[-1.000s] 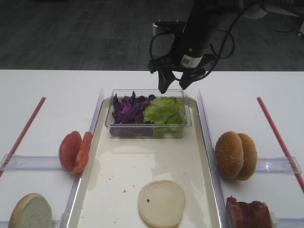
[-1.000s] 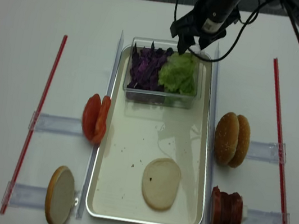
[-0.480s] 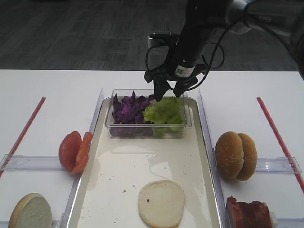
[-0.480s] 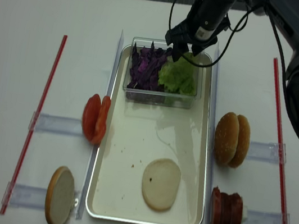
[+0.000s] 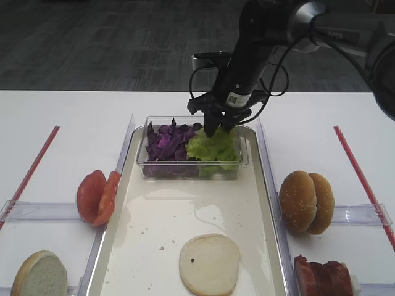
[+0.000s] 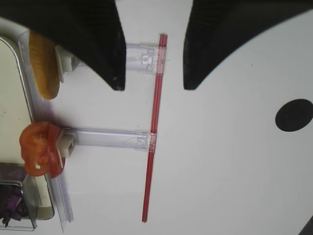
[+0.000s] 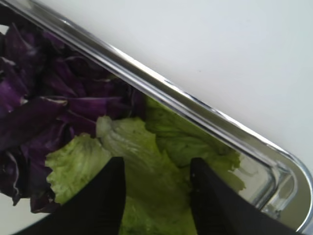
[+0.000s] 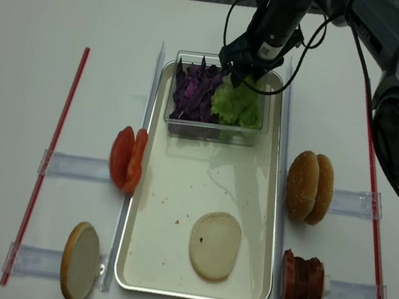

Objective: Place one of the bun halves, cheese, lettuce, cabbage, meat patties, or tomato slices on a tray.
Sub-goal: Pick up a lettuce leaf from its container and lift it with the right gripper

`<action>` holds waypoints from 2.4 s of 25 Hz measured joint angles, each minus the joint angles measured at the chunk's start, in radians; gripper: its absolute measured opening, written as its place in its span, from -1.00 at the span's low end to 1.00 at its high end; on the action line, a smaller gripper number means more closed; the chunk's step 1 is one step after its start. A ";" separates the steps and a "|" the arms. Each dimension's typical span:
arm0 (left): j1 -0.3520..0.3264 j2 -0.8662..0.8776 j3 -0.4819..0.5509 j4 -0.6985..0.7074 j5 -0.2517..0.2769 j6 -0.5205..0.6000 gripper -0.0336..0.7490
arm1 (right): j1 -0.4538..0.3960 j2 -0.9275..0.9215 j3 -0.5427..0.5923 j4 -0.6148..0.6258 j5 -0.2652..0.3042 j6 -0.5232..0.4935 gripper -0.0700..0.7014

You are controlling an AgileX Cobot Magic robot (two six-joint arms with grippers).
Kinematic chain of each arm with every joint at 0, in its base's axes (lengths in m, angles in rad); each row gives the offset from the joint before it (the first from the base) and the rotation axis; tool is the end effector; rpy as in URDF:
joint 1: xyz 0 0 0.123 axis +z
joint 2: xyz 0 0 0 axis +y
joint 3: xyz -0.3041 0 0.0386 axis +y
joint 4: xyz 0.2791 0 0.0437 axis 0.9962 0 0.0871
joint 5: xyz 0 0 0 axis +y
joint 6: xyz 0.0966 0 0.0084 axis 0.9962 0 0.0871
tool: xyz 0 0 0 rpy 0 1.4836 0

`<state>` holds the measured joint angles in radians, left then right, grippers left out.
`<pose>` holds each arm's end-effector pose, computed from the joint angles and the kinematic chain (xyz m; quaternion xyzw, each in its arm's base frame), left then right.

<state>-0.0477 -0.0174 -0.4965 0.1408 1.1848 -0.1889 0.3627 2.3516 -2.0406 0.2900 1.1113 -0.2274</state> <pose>-0.0022 0.0127 0.2788 -0.0695 0.8758 0.0137 0.4775 0.4997 0.2162 0.1773 -0.2394 0.9543 0.1437 0.1069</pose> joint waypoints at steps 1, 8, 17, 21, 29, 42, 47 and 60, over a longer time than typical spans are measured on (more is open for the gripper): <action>0.000 0.000 0.000 0.000 0.000 0.000 -0.22 | -0.002 0.002 0.000 0.000 0.000 0.000 0.06; 0.000 0.000 0.000 0.000 0.000 0.000 -0.22 | -0.018 0.004 0.000 0.002 0.000 0.000 -0.02; 0.000 0.000 0.000 0.000 0.000 0.000 -0.22 | -0.018 0.004 0.000 0.002 0.000 0.000 -0.02; 0.000 0.000 0.000 0.000 0.000 0.000 -0.22 | -0.018 0.004 0.000 0.002 0.010 0.000 -0.02; 0.000 0.000 0.000 0.000 0.000 0.000 -0.22 | -0.018 0.004 0.000 0.002 0.015 0.000 -0.29; 0.000 0.000 0.000 0.000 0.000 0.000 -0.22 | -0.018 0.004 0.000 0.005 0.017 -0.022 -0.54; 0.000 0.000 0.000 0.000 0.000 0.000 -0.22 | -0.018 0.004 0.000 0.005 0.019 -0.025 -0.74; 0.000 0.000 0.000 0.000 0.000 0.000 -0.22 | -0.018 0.002 0.000 0.005 0.037 -0.028 -0.75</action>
<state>-0.0477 -0.0174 -0.4965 0.1408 1.1848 -0.1889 0.3451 2.3533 -2.0406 0.2950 1.1479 -0.2551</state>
